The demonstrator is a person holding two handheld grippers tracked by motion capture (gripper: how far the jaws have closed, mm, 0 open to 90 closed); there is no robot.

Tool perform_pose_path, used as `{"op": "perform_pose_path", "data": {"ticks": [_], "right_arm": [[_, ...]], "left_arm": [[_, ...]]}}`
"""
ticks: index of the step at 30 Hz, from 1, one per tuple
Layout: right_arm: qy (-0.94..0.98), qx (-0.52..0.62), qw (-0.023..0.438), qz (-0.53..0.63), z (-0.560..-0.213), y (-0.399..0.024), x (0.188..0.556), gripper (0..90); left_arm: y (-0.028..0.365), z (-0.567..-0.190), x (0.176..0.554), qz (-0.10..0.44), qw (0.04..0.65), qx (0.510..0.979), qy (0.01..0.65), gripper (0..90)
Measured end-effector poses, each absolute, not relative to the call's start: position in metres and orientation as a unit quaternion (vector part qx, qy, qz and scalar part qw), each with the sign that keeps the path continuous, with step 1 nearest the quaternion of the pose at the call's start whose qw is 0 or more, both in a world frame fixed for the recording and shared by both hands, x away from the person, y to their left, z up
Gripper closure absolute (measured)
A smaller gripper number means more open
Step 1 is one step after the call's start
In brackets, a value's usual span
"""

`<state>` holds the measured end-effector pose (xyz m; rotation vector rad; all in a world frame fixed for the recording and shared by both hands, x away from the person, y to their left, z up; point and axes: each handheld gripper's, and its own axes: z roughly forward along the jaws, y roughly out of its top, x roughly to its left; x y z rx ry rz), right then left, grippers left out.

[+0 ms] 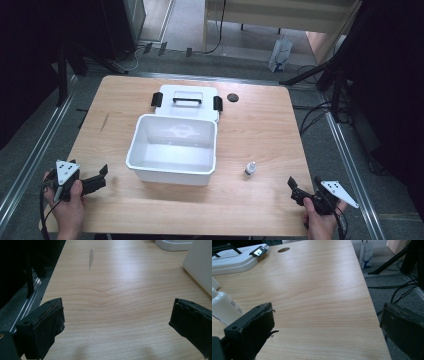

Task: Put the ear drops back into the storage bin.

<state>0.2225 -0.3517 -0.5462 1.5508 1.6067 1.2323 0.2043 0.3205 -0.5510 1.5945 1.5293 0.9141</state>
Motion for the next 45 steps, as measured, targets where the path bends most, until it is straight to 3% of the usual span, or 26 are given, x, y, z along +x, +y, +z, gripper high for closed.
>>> {"op": "perform_pose_path", "data": {"ticks": [16, 25, 32, 36, 45], "right_arm": [[0.621, 0.579, 0.249, 0.466, -0.545, -0.355, 0.228, 11.6], [0.684, 0.561, 0.235, 0.403, -0.546, -0.342, 0.233, 12.2], [0.757, 0.512, 0.183, 0.363, -0.534, -0.332, 0.243, 12.5], [0.802, 0.468, 0.127, 0.348, -0.523, -0.325, 0.251, 12.6], [0.875, 0.397, 0.089, 0.264, -0.507, -0.307, 0.269, 12.7]], "left_arm": [[0.319, -0.551, 0.205, 0.359, 0.36, 0.625, 0.593, 0.2], [0.321, -0.551, 0.204, 0.351, 0.371, 0.621, 0.595, 0.3], [0.321, -0.551, 0.205, 0.351, 0.368, 0.622, 0.595, 0.2], [0.32, -0.551, 0.205, 0.354, 0.365, 0.624, 0.593, 0.3], [0.32, -0.551, 0.205, 0.353, 0.366, 0.624, 0.593, 0.3]]}}
